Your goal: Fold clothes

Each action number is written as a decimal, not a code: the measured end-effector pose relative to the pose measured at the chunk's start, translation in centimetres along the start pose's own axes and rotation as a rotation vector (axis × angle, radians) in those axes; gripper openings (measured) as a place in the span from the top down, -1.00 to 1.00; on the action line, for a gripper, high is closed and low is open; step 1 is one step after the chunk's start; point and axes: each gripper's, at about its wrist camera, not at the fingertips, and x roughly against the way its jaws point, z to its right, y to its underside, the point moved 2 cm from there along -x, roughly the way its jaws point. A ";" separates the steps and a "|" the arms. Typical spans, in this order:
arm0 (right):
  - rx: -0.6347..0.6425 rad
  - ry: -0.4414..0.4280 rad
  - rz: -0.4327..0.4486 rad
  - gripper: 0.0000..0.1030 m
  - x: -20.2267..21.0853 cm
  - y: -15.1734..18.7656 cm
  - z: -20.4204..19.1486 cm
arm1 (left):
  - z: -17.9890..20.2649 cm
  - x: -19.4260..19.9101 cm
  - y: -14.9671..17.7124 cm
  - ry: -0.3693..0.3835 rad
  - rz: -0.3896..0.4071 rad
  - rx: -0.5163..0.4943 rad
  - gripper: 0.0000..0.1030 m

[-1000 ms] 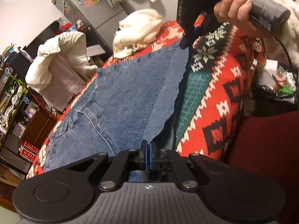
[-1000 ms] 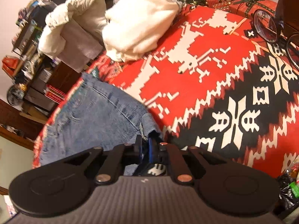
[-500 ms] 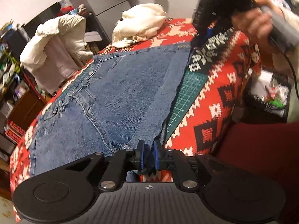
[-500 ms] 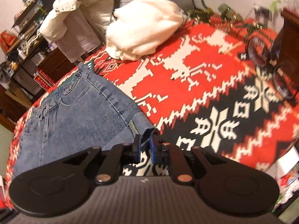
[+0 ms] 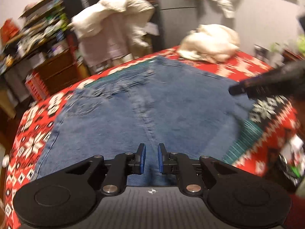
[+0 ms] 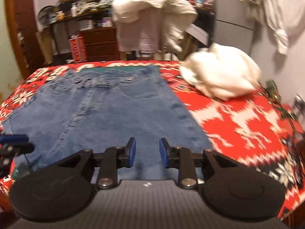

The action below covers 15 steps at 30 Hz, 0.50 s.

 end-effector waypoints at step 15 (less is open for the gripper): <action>0.120 0.001 0.053 -0.21 -6.9 -3.5 -4.7 | -5.8 -5.3 -1.9 -0.141 -0.043 0.148 0.54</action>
